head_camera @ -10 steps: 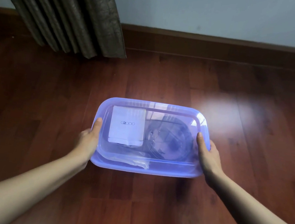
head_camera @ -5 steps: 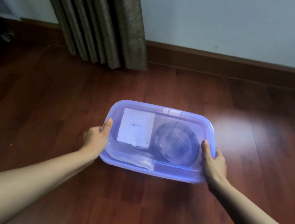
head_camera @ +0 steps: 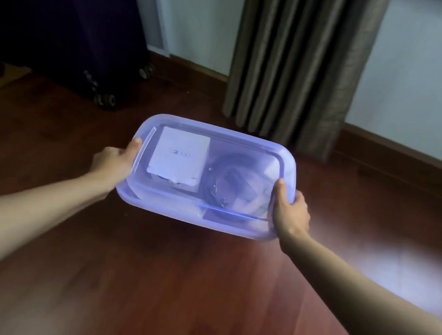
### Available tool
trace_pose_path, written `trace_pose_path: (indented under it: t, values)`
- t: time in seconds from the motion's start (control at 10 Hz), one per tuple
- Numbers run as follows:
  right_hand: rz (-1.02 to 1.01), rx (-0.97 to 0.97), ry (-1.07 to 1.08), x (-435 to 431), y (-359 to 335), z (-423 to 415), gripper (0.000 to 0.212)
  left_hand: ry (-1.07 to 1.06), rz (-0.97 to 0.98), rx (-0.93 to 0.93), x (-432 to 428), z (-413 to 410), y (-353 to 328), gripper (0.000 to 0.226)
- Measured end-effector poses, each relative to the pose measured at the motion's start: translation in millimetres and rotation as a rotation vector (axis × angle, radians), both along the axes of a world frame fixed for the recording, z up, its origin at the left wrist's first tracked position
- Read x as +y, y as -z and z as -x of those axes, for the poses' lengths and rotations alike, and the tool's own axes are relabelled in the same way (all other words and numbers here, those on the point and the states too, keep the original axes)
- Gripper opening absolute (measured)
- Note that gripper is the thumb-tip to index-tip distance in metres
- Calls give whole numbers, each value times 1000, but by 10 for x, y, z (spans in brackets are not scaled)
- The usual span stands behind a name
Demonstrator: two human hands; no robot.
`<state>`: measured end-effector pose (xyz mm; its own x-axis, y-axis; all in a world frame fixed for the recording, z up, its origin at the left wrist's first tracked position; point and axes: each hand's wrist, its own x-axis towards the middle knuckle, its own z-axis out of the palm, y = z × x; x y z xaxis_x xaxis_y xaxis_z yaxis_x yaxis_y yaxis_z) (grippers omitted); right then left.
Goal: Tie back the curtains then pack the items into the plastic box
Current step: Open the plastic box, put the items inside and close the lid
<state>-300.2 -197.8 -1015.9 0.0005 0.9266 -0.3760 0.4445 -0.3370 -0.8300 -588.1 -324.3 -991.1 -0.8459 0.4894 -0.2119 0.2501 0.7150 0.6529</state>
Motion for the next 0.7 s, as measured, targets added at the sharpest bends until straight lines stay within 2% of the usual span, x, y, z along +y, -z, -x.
trace_pose_path:
  t: [0.1, 0.2, 0.4, 0.5, 0.7]
  values:
    - [53, -5, -22, -42, -302, 595, 44, -62, 19, -33, -190, 493, -311, 66]
    - [45, 19, -27, -9, -512, 944, 50, -90, 31, -51, -263, 788, -507, 67]
    - [45, 13, -149, 140, -790, 1681, 52, -187, 46, -53, -340, 1343, -766, 71]
    - [67, 59, -165, 289, -775, 1976, 54, -212, 42, -55, -209, 1560, -800, 75]
    - [102, 157, -202, 617, -475, 2318, 62, -273, 17, -74, 117, 2220, -241, 90]
